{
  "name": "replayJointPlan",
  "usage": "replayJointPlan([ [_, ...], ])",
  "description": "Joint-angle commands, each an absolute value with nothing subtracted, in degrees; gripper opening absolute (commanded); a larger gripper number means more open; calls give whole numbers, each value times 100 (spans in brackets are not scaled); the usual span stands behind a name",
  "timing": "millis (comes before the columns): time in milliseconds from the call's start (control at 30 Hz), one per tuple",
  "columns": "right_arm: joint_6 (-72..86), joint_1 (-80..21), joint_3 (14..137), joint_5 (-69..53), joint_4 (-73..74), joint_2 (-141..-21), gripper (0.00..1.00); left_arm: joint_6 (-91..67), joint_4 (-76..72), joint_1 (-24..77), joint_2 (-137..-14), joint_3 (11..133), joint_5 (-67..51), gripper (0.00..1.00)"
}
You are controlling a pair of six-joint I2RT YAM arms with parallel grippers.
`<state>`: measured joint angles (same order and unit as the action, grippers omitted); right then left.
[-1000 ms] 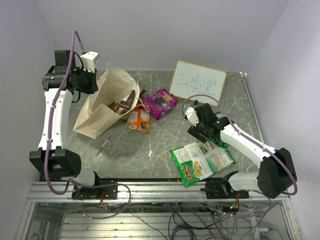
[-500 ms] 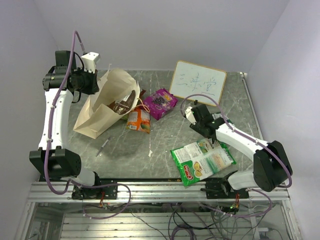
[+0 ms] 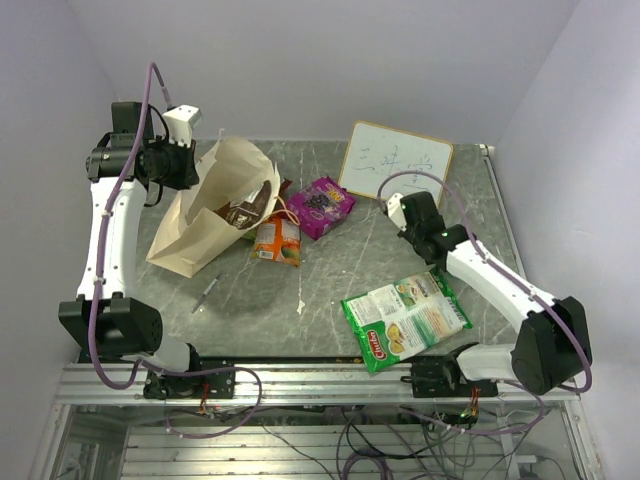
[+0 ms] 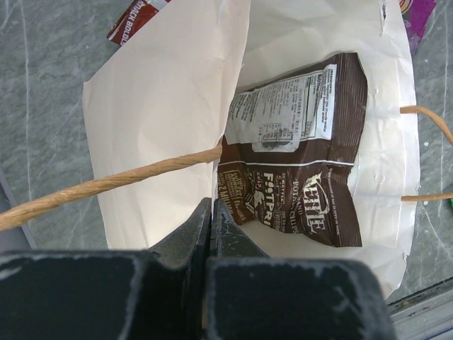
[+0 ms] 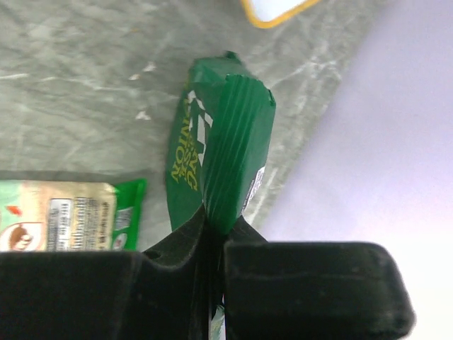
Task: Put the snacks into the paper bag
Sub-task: Pick up the snack from the center of the board, then place the snack in the paper bag.
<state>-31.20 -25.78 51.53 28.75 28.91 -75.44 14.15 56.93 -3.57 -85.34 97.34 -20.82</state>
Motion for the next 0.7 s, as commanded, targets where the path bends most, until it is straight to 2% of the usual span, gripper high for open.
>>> replayJointPlan([
  [0,-3427,-2348,5885,3133,3021,-7128,0,1450,5613,-324,-8363,9621,-2189,7],
  [300,-3455,-2293,7540,2717,3611,-7063,0,1424,5539,-268,-8332,9580,-2170,7],
  [667,-2438,-2294,10201,71,4551,-7987,0,1390,5401,-165,-8243,9378,-2246,7],
])
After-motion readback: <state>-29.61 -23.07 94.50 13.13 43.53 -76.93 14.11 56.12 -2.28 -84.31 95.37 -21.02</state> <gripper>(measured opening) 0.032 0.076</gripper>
